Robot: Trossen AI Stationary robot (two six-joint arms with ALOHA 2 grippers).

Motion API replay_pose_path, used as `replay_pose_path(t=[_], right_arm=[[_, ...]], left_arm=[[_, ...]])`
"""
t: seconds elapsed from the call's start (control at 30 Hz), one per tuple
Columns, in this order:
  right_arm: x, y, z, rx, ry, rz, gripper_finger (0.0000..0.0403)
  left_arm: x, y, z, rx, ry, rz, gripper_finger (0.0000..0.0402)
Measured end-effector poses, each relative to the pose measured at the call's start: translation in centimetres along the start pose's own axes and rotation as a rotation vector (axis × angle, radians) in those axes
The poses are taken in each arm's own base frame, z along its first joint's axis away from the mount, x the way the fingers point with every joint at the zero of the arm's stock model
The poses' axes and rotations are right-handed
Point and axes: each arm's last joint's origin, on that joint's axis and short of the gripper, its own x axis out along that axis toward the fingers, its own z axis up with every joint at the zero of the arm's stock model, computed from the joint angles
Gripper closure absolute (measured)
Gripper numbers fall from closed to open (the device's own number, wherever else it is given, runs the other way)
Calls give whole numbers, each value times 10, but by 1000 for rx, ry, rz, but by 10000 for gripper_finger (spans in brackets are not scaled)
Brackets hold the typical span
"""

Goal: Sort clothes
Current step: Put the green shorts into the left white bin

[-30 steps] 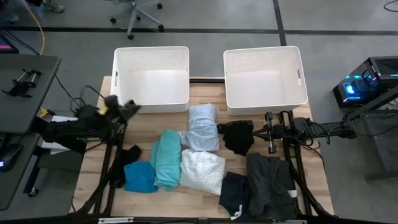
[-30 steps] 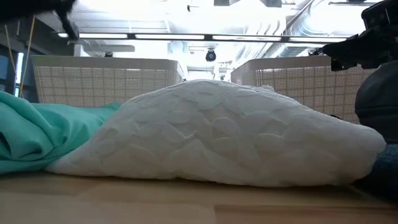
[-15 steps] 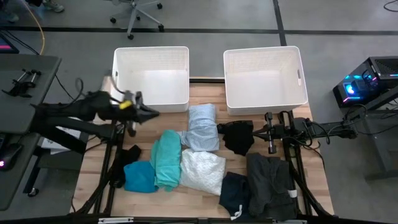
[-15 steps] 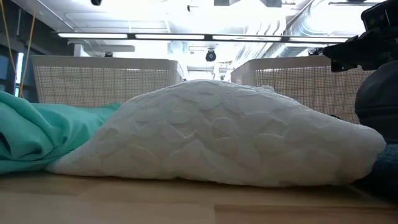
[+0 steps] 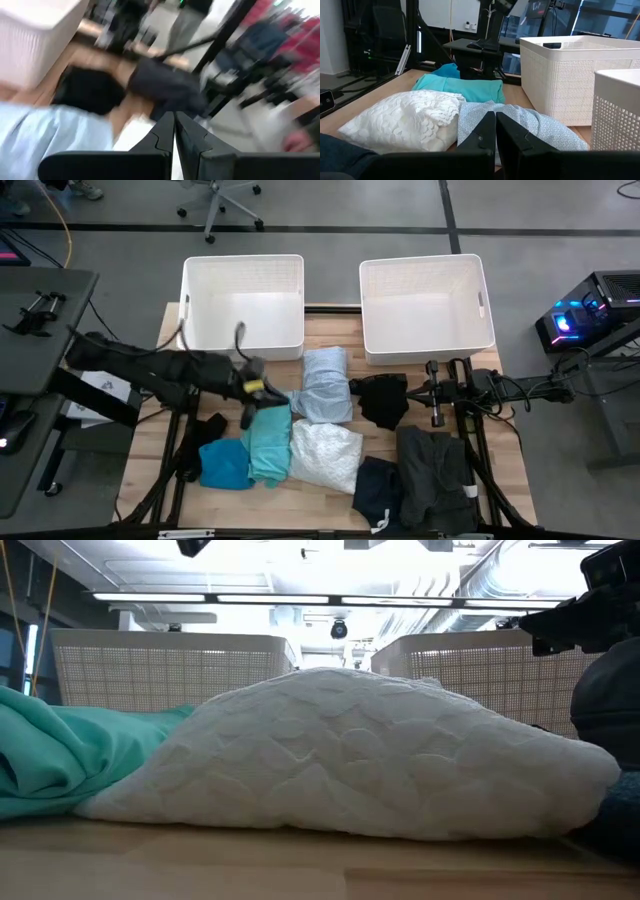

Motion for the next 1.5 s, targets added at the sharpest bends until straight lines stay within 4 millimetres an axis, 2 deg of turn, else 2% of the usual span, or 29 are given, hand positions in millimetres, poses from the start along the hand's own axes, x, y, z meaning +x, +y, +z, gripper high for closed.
replay_pose_path(t=[0.1, 0.23, 0.47, 0.57, 0.7, 0.87, 1.03, 1.23, 1.37, 1.5], right_arm=[[0, 0, 0, 0, 4, 1, 403], [0, 0, 0, 0, 4, 1, 403], [0, 0, 0, 0, 4, 1, 403], [0, 0, 0, 0, 4, 1, 403], [0, 0, 0, 0, 4, 1, 403], [0, 0, 0, 0, 4, 1, 403], [0, 0, 0, 0, 4, 1, 403], [0, 0, 0, 0, 4, 1, 403], [0, 0, 0, 0, 4, 1, 403], [0, 0, 0, 0, 4, 1, 403]], left_arm=[[12, -10, -11, -66, 126, 127, 394], [27, -17, -31, -242, 272, 236, 394], [51, -24, -65, -520, 404, 396, 394], [59, -23, -78, -636, 448, 489, 394], [64, -13, -95, -826, 492, 701, 381], [69, -3, -107, -936, 556, 840, 317], [74, 12, -125, -1039, 567, 932, 218], [77, 36, -149, -1084, 556, 1019, 105], [88, 51, -170, -1104, 515, 966, 81], [99, 57, -179, -1080, 495, 942, 106]])
